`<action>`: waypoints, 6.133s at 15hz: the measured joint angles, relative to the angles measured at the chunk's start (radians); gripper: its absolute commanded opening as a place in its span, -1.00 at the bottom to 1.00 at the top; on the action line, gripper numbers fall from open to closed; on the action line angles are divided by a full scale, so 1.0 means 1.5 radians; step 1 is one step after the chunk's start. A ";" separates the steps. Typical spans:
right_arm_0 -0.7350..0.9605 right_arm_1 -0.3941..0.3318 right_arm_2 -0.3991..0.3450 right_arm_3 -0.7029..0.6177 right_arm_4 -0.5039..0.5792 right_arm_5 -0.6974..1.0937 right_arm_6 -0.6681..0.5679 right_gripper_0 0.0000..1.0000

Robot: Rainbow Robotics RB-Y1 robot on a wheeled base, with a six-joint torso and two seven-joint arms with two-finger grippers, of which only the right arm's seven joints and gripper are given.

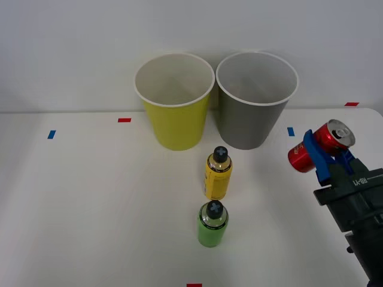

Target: Put cans in the gray bin, plastic bottles in the light green bin

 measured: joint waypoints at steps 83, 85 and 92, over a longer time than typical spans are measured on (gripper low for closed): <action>0.068 0.071 -0.055 -0.039 0.388 0.219 -0.157 1.00; 0.114 0.083 -0.055 -0.039 0.411 0.196 -0.164 1.00; 0.212 0.151 -0.081 0.063 0.450 -0.039 -0.170 1.00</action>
